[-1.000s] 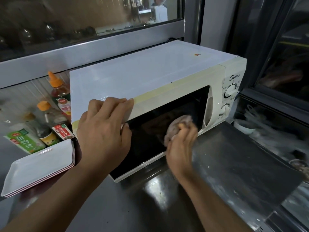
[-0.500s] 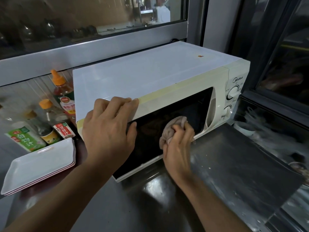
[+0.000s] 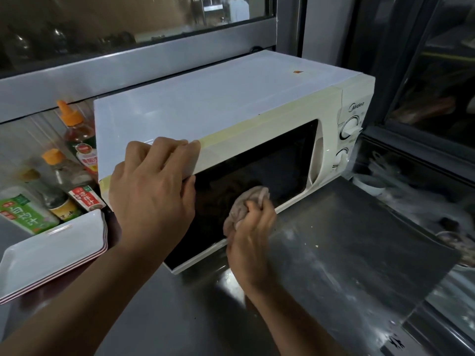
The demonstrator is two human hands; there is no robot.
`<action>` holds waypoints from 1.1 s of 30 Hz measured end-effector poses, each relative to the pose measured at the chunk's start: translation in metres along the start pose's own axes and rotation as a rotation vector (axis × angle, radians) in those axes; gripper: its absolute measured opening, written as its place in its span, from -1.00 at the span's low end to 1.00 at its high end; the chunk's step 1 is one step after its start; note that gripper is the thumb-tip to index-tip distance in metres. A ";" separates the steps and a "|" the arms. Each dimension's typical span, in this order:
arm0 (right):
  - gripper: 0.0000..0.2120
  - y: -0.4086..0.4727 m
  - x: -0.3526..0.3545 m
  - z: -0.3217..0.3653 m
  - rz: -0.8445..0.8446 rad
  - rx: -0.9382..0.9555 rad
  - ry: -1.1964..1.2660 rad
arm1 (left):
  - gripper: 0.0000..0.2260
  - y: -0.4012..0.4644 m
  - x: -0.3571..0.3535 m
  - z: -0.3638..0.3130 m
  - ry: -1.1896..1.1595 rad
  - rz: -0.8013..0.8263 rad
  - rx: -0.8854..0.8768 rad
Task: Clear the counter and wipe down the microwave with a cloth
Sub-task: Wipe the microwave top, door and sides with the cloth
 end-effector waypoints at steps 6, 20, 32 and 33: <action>-0.60 0.048 0.019 -0.078 0.019 -0.245 -0.078 | -0.66 -0.001 -0.002 0.003 0.012 -0.012 -0.010; -0.60 0.021 0.000 -0.071 -0.020 -0.265 0.063 | -0.65 -0.001 -0.002 0.000 -0.011 -0.029 -0.020; -0.42 -0.011 -0.015 -0.042 -0.064 -0.298 0.071 | -0.65 0.000 0.005 -0.004 0.001 -0.002 0.011; -0.46 -0.020 -0.018 -0.036 -0.061 -0.288 0.140 | -0.65 0.000 0.005 -0.004 0.003 -0.005 0.008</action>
Point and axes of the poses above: each hand's wrist, its own y-axis towards the middle knuckle, its own x-axis out of the back of the hand, z = x × y, the point moved 4 cm from there along y, towards the middle knuckle, and after that the axes turned 3 degrees about x, right-handed, at the moved point
